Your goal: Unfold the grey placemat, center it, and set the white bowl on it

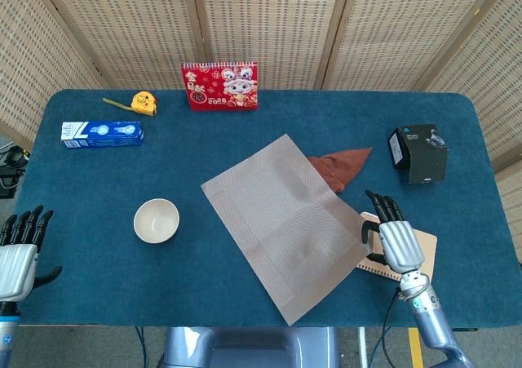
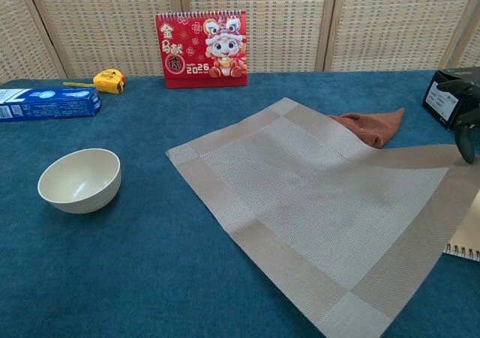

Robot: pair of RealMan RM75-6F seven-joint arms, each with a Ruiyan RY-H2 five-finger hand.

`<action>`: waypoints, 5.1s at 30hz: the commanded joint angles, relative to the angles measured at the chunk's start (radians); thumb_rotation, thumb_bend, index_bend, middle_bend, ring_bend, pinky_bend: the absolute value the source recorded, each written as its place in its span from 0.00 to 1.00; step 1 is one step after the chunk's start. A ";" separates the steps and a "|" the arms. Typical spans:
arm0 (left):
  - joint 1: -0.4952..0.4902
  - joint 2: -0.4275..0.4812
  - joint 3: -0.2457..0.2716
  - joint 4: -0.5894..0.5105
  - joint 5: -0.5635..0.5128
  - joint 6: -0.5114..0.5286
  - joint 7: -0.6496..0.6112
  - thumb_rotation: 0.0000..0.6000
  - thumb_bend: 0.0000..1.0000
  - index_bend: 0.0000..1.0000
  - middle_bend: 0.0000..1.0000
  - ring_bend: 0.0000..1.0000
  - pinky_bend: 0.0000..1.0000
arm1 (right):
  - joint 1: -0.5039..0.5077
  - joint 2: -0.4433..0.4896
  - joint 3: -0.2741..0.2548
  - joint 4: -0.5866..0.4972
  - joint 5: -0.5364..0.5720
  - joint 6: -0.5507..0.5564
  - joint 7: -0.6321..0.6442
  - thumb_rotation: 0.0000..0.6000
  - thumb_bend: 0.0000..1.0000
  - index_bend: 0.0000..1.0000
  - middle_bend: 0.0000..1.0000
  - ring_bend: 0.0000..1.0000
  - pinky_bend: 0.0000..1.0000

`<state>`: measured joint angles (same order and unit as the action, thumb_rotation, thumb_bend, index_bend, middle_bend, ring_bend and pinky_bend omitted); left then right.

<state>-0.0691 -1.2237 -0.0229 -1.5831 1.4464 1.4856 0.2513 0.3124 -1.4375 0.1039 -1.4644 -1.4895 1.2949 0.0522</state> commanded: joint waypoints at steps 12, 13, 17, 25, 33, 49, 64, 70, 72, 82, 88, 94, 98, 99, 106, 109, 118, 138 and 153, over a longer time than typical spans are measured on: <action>0.000 -0.002 -0.003 -0.002 -0.006 -0.005 0.009 1.00 0.12 0.00 0.00 0.00 0.00 | 0.075 0.080 0.103 0.035 0.144 -0.117 -0.041 1.00 0.48 0.70 0.04 0.00 0.00; 0.000 -0.002 -0.004 -0.002 -0.008 -0.005 0.009 1.00 0.12 0.00 0.00 0.00 0.00 | 0.082 0.086 0.113 0.037 0.154 -0.125 -0.044 1.00 0.47 0.70 0.04 0.00 0.00; 0.000 -0.003 -0.006 -0.001 -0.010 -0.005 0.011 1.00 0.12 0.00 0.00 0.00 0.00 | 0.108 0.102 0.138 0.043 0.186 -0.153 -0.065 1.00 0.47 0.70 0.05 0.00 0.00; -0.001 -0.007 -0.006 0.000 -0.012 -0.009 0.019 1.00 0.12 0.00 0.00 0.00 0.00 | 0.163 0.103 0.167 0.056 0.265 -0.225 -0.133 1.00 0.47 0.70 0.05 0.00 0.00; -0.003 -0.011 -0.008 0.007 -0.021 -0.017 0.026 1.00 0.12 0.00 0.00 0.00 0.00 | 0.197 0.069 0.165 0.097 0.305 -0.256 -0.174 1.00 0.46 0.70 0.06 0.00 0.00; -0.004 -0.015 -0.008 0.010 -0.025 -0.022 0.033 1.00 0.12 0.00 0.00 0.00 0.00 | 0.231 0.067 0.204 0.152 0.386 -0.244 -0.231 1.00 0.40 0.66 0.03 0.00 0.00; -0.005 -0.017 -0.004 0.010 -0.019 -0.023 0.031 1.00 0.12 0.00 0.00 0.00 0.00 | 0.104 0.194 0.160 0.040 0.367 -0.117 -0.183 1.00 0.19 0.08 0.00 0.00 0.00; -0.005 -0.021 -0.002 0.013 -0.014 -0.023 0.030 1.00 0.12 0.00 0.00 0.00 0.00 | 0.016 0.225 0.094 0.003 0.275 -0.028 -0.101 1.00 0.16 0.08 0.00 0.00 0.00; -0.007 -0.022 -0.001 0.013 -0.012 -0.025 0.030 1.00 0.12 0.00 0.00 0.00 0.00 | -0.014 0.227 0.071 -0.005 0.242 0.004 -0.073 1.00 0.15 0.08 0.00 0.00 0.00; -0.013 -0.029 0.000 0.020 -0.013 -0.041 0.019 1.00 0.12 0.00 0.00 0.00 0.00 | -0.117 0.210 -0.032 -0.018 0.107 0.120 -0.031 1.00 0.14 0.11 0.00 0.00 0.00; -0.020 -0.035 0.002 0.025 -0.007 -0.051 0.009 1.00 0.12 0.02 0.00 0.00 0.00 | -0.150 0.205 -0.059 -0.026 0.040 0.176 -0.018 1.00 0.14 0.12 0.00 0.00 0.00; -0.045 -0.033 -0.009 0.006 -0.007 -0.078 0.011 1.00 0.13 0.11 0.00 0.00 0.00 | -0.158 0.213 -0.061 -0.034 0.002 0.198 0.000 1.00 0.14 0.12 0.00 0.00 0.00; -0.078 -0.039 -0.021 -0.013 -0.006 -0.112 0.044 1.00 0.15 0.34 0.00 0.00 0.00 | -0.159 0.221 -0.061 -0.040 -0.002 0.187 0.023 1.00 0.14 0.12 0.00 0.00 0.00; -0.088 -0.044 -0.023 -0.016 -0.006 -0.122 0.053 1.00 0.15 0.36 0.00 0.00 0.00 | -0.159 0.223 -0.060 -0.040 -0.004 0.186 0.028 1.00 0.14 0.12 0.00 0.00 0.00; -0.165 -0.123 -0.040 0.018 -0.037 -0.225 0.137 1.00 0.20 0.38 0.00 0.00 0.00 | -0.163 0.234 -0.054 -0.043 -0.010 0.185 0.065 1.00 0.14 0.12 0.00 0.00 0.00; -0.193 -0.168 -0.052 0.046 -0.068 -0.264 0.168 1.00 0.20 0.36 0.00 0.00 0.00 | -0.163 0.239 -0.052 -0.046 -0.012 0.182 0.079 1.00 0.14 0.12 0.00 0.00 0.00; -0.251 -0.269 -0.067 0.100 -0.119 -0.325 0.237 1.00 0.25 0.36 0.00 0.00 0.00 | -0.167 0.245 -0.049 -0.047 -0.033 0.192 0.112 1.00 0.14 0.13 0.00 0.00 0.00; -0.314 -0.423 -0.076 0.244 -0.141 -0.336 0.243 1.00 0.52 0.59 0.00 0.00 0.00 | -0.168 0.250 -0.046 -0.045 -0.041 0.178 0.150 1.00 0.14 0.13 0.00 0.00 0.00; -0.357 -0.400 -0.127 0.301 -0.151 -0.320 0.228 1.00 0.52 0.64 0.00 0.00 0.00 | -0.169 0.247 -0.041 -0.038 -0.039 0.172 0.161 1.00 0.14 0.13 0.00 0.00 0.00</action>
<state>-0.4231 -1.6259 -0.1461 -1.2853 1.2981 1.1645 0.4798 0.1437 -1.1901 0.0627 -1.5023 -1.5283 1.4670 0.2129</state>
